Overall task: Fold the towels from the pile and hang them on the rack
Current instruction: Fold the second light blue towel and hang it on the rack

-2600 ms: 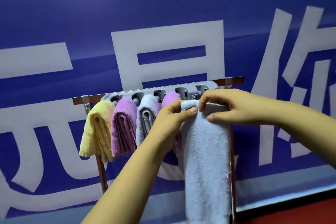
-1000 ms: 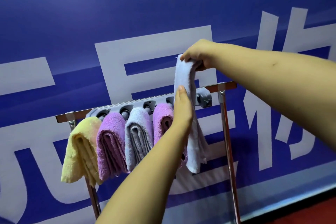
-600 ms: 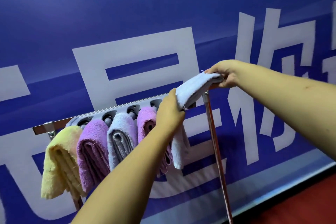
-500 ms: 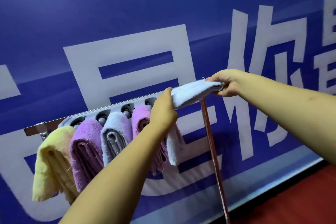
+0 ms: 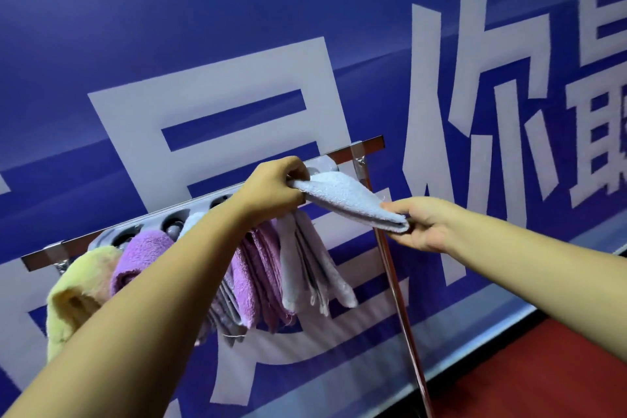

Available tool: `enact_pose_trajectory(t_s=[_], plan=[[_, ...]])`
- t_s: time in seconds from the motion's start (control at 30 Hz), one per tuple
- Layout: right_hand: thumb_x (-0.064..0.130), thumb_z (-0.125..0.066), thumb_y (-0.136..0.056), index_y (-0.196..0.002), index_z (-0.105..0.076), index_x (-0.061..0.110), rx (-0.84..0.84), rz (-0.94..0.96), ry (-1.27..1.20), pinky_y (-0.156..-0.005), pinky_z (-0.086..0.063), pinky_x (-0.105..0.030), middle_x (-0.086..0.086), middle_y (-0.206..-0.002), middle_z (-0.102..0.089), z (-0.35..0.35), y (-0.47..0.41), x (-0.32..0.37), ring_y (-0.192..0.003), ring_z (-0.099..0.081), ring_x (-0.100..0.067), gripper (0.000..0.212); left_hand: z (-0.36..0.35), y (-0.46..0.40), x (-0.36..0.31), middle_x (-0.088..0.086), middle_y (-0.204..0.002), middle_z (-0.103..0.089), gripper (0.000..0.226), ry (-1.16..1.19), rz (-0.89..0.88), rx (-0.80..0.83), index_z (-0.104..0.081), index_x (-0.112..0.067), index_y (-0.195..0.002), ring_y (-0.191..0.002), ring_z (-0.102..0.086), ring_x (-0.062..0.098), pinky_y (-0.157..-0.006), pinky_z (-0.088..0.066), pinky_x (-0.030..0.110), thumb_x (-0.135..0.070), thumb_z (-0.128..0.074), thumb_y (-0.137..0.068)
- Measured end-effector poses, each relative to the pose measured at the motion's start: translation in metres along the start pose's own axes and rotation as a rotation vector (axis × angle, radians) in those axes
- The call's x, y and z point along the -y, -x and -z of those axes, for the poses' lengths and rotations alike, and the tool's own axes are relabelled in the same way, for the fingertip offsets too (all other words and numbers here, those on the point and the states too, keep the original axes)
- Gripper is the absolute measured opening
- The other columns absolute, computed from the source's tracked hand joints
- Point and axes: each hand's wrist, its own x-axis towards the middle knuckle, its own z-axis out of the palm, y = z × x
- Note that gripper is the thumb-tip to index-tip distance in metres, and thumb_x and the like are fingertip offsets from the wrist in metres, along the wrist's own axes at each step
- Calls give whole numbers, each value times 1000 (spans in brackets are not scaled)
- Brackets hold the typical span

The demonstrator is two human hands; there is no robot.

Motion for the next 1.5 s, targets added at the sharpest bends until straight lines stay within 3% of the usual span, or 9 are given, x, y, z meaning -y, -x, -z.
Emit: enact_pose_trajectory(t_s=[0.2, 0.3, 0.47, 0.57, 0.67, 0.93, 1.07, 1.3, 1.5], plan=[[-13, -44, -89, -80, -57, -8, -20, -85, -4, -39, -51, -25, -16, -78, -56, 4, -14, -24, -68, -55, -19, 16, -1, -6, 0, 1, -89, -68, 26, -23, -3, 77, -65, -18, -93, -76, -63, 20, -66, -54, 34, -8, -58, -70], [-10, -45, -91, -108, -58, -7, -5, -100, -27, -40, -53, -27, -19, -89, -61, 1, -41, -40, -75, -59, -23, 22, -2, -8, 1, -3, -94, -68, 35, -21, 18, 152, -64, -24, -95, -85, -63, 18, -74, -52, 32, -25, -56, -61], [-4, -49, -89, -113, -63, 9, -21, -60, 262, -74, -55, -32, -14, -96, -65, -6, -77, -48, -83, -63, -24, 30, 8, -10, -1, -12, -120, -63, 54, 91, 81, 423, -60, -27, -123, -111, -57, 5, -97, -45, 27, -48, -73, -76], [7, -53, -90, -100, -68, 8, 40, -95, 386, -85, -51, -38, -13, -91, -66, -15, -86, -54, -84, -63, -25, 18, 9, -15, 6, -1, -113, -67, 31, 263, 187, 266, -65, -22, -115, -98, -61, 13, -86, -53, 36, -38, -64, -88], [20, -59, -86, -88, -66, 7, 9, -35, 603, -82, -50, -38, -9, -87, -65, -27, -77, -54, -86, -61, -27, 15, 6, -22, 16, 6, -108, -67, 20, 22, 237, 59, -66, -13, -108, -83, -59, 17, -69, -51, 26, -12, -56, -92], [40, -48, -94, -115, -64, 19, 160, 474, 748, -75, -44, -20, 4, -115, -63, -51, -38, -30, -105, -56, -12, 34, 2, -32, 28, 2, -86, -66, 15, -224, 264, 74, -66, -13, -84, -78, -56, 18, -63, -39, 24, -1, -59, -80], [34, -52, -92, -121, -61, 24, 240, 607, 708, -99, -45, -33, 6, -126, -60, -68, -35, -19, -116, -54, -11, 32, 2, -35, 27, -6, -67, -59, 13, -225, 267, 53, -67, -8, -83, -67, -53, 16, -52, -39, 20, -3, -56, -77], [28, -51, -94, -125, -58, 24, 260, 587, 781, -94, -46, -27, 1, -131, -57, -81, -38, -6, -116, -52, -13, 33, 10, -31, 28, -1, -82, -67, 13, -127, 268, 181, -68, -15, -89, -70, -57, 13, -58, -43, 21, -9, -59, -81], [26, -46, -96, -124, -59, 23, 257, 585, 771, -102, -43, -34, 4, -133, -55, -85, -46, -4, -121, -49, -14, 31, 1, -37, 35, -2, -74, -61, 16, -222, 260, 22, -67, -8, -86, -76, -56, 20, -60, -40, 26, -1, -53, -81]])
